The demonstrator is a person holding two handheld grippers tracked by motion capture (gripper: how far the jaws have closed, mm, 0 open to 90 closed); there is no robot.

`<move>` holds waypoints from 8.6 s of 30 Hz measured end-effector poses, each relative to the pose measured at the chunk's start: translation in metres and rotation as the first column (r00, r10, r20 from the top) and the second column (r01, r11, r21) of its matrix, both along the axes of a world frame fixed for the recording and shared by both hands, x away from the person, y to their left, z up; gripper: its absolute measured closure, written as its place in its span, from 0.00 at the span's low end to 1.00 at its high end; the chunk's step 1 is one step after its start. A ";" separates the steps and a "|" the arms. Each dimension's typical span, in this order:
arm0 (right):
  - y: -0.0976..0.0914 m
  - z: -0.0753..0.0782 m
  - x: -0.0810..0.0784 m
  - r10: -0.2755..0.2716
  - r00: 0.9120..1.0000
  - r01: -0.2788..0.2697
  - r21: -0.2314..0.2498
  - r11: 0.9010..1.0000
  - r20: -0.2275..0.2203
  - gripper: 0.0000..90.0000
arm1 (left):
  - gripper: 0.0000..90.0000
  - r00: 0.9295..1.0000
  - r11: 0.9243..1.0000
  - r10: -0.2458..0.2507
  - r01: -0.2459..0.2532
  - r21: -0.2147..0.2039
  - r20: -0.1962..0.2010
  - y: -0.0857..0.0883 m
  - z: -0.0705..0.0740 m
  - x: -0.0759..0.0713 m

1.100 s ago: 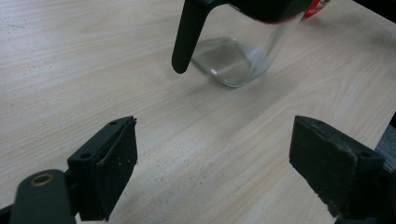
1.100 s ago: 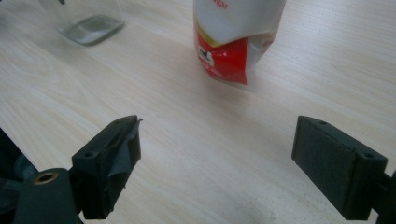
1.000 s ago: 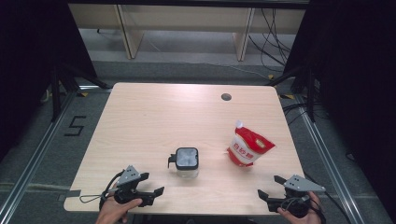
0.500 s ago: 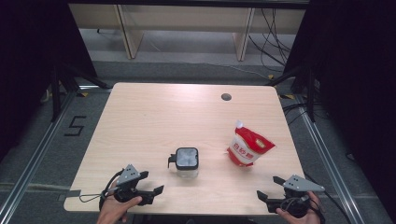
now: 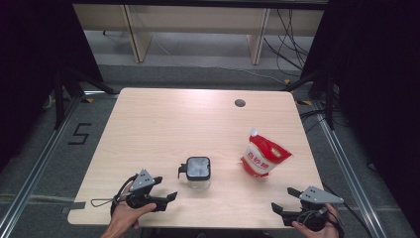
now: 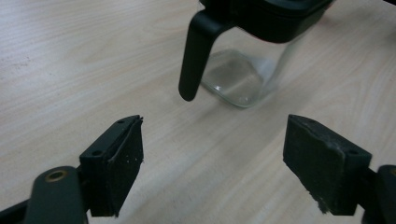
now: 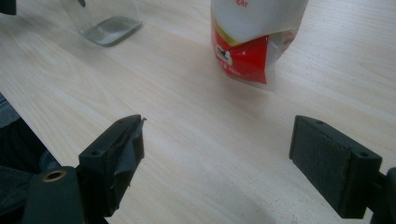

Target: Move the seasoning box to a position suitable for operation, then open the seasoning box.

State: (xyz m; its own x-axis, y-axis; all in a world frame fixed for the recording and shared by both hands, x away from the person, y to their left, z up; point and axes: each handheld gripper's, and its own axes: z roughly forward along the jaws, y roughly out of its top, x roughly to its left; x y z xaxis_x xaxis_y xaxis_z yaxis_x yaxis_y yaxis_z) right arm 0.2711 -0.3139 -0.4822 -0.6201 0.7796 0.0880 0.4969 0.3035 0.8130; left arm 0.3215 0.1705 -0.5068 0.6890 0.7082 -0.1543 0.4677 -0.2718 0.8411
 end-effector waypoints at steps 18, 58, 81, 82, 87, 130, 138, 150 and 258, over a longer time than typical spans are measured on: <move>0.002 0.000 -0.002 -0.001 1.000 0.002 0.026 1.000 -0.008 0.22 | 0.51 0.997 0.999 -0.051 0.050 0.012 0.064 -0.014 -0.001 0.023; 0.001 0.000 -0.001 0.018 1.000 -0.018 0.019 1.000 0.006 0.23 | 0.82 0.973 0.981 -0.179 0.165 0.100 0.146 -0.024 0.000 0.039; 0.001 0.000 0.000 0.047 0.999 -0.047 0.018 0.999 0.003 0.25 | 0.82 0.963 0.972 -0.230 0.220 0.084 0.138 -0.035 0.002 0.020; 0.001 0.000 0.000 0.046 0.999 -0.046 0.019 0.999 0.003 0.25 | 0.81 0.959 0.968 -0.243 0.230 0.101 0.149 -0.035 0.003 0.020; 0.001 0.000 0.000 0.046 0.999 -0.046 0.011 0.999 0.008 0.25 | 0.81 0.957 0.966 -0.253 0.242 0.087 0.144 -0.040 0.002 0.013; 0.000 -0.003 0.001 0.056 0.998 -0.056 0.015 0.998 -0.015 0.26 | 0.53 0.954 0.956 -0.287 0.279 0.093 0.083 -0.037 0.010 0.007; 0.001 -0.003 0.000 0.064 0.998 -0.063 0.017 0.998 -0.018 0.26 | 0.45 0.967 0.968 -0.245 0.240 0.074 0.074 -0.025 0.025 -0.004; 0.005 -0.001 0.000 0.082 0.997 -0.082 -0.017 0.997 0.015 0.26 | 0.82 0.959 0.976 -0.218 0.216 0.027 0.179 -0.023 0.054 -0.015; 0.132 0.009 0.038 0.379 0.899 -0.387 -0.008 0.922 0.221 0.98 | 0.99 0.977 0.977 -0.184 0.194 -0.093 0.113 -0.043 0.041 0.004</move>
State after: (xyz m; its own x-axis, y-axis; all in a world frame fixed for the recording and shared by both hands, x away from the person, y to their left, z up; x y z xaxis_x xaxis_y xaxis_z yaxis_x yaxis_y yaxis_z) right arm 0.3088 -0.1821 -0.4732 -0.8770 0.4770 -0.0576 0.1611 0.4048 0.9001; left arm 0.3257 0.1278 -0.4655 0.8248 0.5476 -0.1407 0.3257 -0.2569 0.9099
